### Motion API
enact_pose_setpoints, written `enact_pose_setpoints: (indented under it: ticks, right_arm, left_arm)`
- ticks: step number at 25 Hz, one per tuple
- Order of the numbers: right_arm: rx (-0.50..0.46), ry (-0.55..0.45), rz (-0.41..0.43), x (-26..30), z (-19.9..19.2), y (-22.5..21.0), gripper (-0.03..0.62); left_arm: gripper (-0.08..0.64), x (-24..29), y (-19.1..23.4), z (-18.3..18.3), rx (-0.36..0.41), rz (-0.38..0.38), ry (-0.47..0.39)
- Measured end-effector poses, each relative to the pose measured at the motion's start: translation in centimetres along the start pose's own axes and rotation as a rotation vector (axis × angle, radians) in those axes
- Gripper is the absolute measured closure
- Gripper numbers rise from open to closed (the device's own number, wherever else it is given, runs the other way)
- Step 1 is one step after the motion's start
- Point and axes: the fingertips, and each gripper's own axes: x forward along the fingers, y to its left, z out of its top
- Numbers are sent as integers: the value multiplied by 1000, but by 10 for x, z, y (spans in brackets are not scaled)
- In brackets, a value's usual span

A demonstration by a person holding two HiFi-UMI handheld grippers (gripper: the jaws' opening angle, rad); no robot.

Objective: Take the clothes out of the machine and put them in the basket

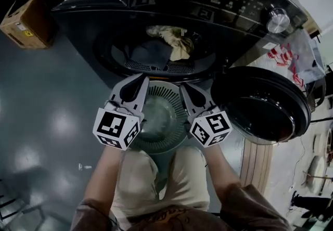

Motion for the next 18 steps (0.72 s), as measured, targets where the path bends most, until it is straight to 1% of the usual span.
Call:
enact_pose_setpoints:
  ticks: [4,9,14,18]
  right_arm:
    - [-16,-21,-4,-3,-17,-9,596]
    - [-33,-51,8,-12,-22,-16,595]
    - [-44,-69,30,-17,-19,-18,595]
    - [-47,-76,26,-13,-14,-21,596]
  left_arm:
    - [554,0,-12,-13,33,-9,-27]
    - [554,-3,-24,-17,53,8,-16]
    - [554,-10,-35,-15,41,27,4]
    - [554,-17,-36,-16,-4,64,19]
